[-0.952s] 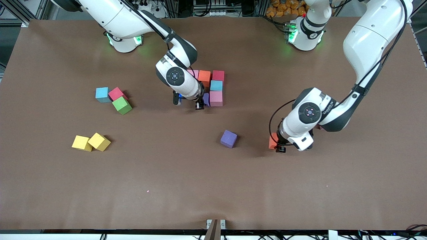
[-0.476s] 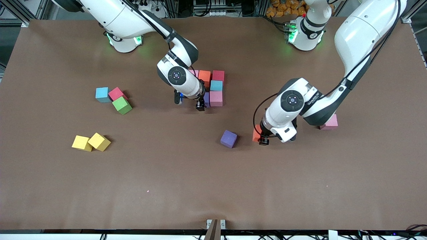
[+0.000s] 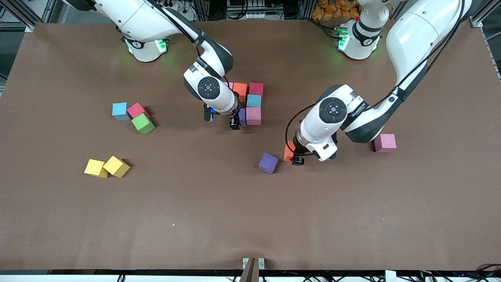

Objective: Form number 2 with 11 blocks

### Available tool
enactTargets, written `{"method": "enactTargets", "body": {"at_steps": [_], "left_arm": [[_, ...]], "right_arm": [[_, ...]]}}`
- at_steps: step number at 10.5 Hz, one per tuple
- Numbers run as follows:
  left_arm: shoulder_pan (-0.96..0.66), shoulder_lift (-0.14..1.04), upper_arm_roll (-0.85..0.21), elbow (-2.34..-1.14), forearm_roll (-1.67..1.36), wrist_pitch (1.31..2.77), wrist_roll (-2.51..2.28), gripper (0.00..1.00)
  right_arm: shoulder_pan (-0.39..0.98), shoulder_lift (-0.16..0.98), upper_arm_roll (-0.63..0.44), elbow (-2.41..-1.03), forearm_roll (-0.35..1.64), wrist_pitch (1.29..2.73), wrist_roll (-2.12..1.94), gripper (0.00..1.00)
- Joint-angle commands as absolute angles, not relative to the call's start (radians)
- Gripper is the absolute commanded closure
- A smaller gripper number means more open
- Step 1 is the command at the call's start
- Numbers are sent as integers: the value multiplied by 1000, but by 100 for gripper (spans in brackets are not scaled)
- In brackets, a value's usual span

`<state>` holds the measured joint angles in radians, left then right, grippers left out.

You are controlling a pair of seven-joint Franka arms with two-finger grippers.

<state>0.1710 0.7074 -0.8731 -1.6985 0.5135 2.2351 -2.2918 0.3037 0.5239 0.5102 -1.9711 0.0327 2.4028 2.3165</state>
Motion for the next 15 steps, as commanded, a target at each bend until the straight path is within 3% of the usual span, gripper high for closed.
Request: {"method": "enactTargets", "body": {"at_steps": [1, 4, 7, 13, 15], "left_arm": [[128, 692, -871, -1675, 483, 2212, -2342, 60], [34, 703, -864, -1638, 451, 2212, -2417, 60], [-98, 713, -824, -1609, 420, 2210, -2506, 60], [-544, 770, -471, -1382, 230, 2212, -2583, 60], [-622, 791, -436, -1353, 204, 2215, -2594, 60]], "right_arm": [[252, 428, 531, -1944, 37, 2298, 2339, 0], [209, 345, 520, -1951, 32, 2188, 2057, 0], [18, 299, 509, -1960, 29, 2151, 1609, 0], [-291, 321, 508, -1957, 9, 2198, 642, 0], [-395, 347, 505, -1954, -30, 2198, 447, 0]]}}
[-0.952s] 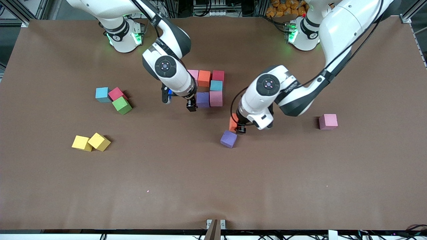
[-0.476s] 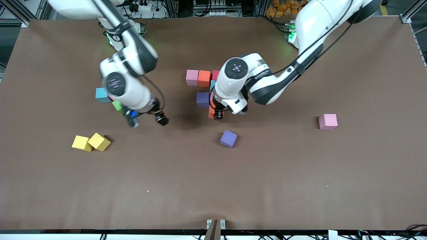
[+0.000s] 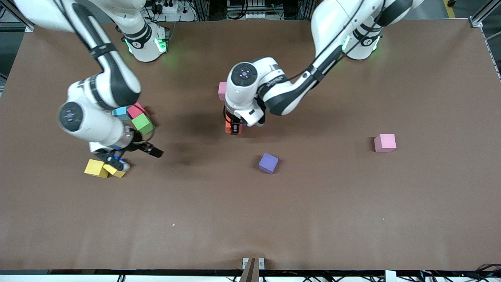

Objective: Form number 2 with 11 blocks

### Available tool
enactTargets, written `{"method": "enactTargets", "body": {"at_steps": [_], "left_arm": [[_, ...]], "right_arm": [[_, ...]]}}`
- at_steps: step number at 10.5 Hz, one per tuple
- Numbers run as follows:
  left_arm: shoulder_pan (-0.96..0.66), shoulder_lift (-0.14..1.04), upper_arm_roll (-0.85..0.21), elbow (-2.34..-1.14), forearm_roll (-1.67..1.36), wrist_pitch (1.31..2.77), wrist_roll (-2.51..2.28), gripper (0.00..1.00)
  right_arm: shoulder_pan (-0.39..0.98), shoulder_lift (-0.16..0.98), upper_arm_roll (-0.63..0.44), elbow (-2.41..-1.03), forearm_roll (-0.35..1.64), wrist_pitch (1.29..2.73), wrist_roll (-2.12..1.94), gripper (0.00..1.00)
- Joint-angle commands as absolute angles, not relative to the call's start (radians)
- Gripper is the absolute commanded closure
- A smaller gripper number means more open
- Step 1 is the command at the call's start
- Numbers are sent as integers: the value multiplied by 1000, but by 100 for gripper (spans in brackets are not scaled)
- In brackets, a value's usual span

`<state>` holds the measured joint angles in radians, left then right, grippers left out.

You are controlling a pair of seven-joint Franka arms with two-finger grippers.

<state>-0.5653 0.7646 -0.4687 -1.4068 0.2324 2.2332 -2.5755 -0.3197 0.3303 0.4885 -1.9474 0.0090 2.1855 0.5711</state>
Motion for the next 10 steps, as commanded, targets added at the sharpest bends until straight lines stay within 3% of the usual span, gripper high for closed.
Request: {"method": "enactTargets", "body": {"at_steps": [1, 4, 10], "left_arm": [[-649, 798, -427, -1350, 204, 2221, -2602, 60], [-689, 819, -417, -1342, 204, 2227, -2603, 60], [-755, 859, -371, -1342, 204, 2256, -2614, 59]], "right_arm": [[-432, 369, 508, -1950, -123, 2203, 348, 0], [-479, 428, 508, -1937, -384, 2249, 59, 0], [-503, 503, 469, -1948, -413, 2384, -536, 0]]}}
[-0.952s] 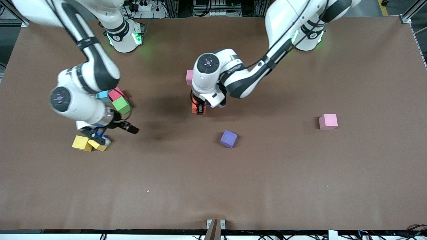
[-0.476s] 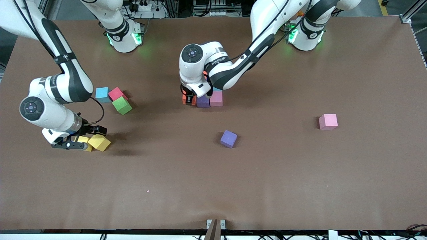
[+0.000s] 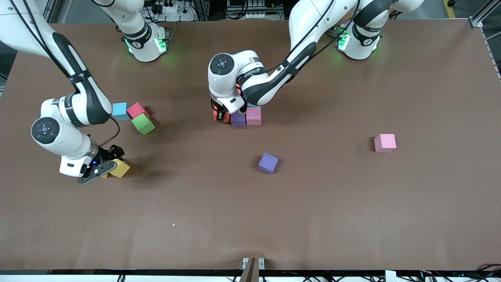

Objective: Form number 2 with 11 blocks

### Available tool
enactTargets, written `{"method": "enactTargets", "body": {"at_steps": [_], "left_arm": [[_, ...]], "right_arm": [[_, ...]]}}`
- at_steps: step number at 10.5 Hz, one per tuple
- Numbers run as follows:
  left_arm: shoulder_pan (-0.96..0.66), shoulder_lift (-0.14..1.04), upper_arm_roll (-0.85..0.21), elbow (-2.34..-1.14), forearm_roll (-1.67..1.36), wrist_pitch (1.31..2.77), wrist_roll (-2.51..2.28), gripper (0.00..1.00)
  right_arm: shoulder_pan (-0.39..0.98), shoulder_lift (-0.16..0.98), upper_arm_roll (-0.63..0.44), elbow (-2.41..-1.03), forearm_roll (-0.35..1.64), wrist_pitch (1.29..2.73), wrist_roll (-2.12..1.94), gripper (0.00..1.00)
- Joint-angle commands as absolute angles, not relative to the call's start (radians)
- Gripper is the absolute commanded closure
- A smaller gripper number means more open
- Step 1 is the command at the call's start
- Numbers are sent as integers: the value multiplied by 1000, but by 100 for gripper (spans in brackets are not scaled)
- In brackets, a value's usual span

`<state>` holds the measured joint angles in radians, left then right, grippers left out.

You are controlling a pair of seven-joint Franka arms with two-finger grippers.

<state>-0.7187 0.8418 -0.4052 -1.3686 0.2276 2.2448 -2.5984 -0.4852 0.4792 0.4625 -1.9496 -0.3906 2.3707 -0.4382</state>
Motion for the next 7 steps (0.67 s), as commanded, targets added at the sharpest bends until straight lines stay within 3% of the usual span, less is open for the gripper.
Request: {"method": "enactTargets", "body": {"at_steps": [1, 7], "left_arm": [[-761, 867, -367, -1342, 204, 2264, -2614, 59], [-787, 888, -325, -1342, 204, 2301, -2622, 59]], "right_arm": [[-503, 512, 469, -1948, -413, 2382, -595, 0], [-506, 557, 466, -1985, -403, 2402, -744, 0]]}}
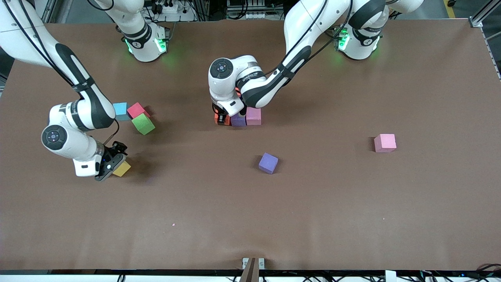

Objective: Form number 2 with 11 blocks

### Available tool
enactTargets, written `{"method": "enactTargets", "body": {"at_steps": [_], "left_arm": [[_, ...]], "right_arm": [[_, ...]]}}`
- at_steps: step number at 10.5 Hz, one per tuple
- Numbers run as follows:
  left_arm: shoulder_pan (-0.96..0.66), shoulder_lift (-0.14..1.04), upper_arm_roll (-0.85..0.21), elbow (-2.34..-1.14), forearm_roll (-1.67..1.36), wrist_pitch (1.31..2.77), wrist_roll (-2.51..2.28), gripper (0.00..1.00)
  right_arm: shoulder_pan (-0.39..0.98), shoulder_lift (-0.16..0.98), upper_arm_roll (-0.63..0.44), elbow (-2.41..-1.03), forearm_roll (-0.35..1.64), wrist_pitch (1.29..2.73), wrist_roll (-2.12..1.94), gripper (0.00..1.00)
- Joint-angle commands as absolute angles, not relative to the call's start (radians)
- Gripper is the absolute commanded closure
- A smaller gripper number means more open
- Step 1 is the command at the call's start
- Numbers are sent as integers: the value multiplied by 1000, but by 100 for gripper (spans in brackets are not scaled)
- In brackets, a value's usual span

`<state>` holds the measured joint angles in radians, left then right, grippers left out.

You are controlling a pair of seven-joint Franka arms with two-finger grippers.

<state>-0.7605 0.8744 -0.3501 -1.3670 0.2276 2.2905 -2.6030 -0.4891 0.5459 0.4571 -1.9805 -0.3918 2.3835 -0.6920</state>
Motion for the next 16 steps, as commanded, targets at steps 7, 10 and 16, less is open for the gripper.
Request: {"method": "enactTargets", "body": {"at_steps": [7, 10, 16], "left_arm": [[-813, 913, -298, -1342, 206, 2338, -2622, 57], [-822, 925, -295, -1342, 206, 2341, -2622, 56], [-828, 913, -290, -1344, 210, 2339, -2619, 0]], "right_arm": [[-474, 572, 419, -1962, -426, 2481, -756, 67], [-477, 494, 431, -1954, -414, 2442, -740, 78], [-397, 379, 492, -1965, -387, 2361, -283, 78]]}}
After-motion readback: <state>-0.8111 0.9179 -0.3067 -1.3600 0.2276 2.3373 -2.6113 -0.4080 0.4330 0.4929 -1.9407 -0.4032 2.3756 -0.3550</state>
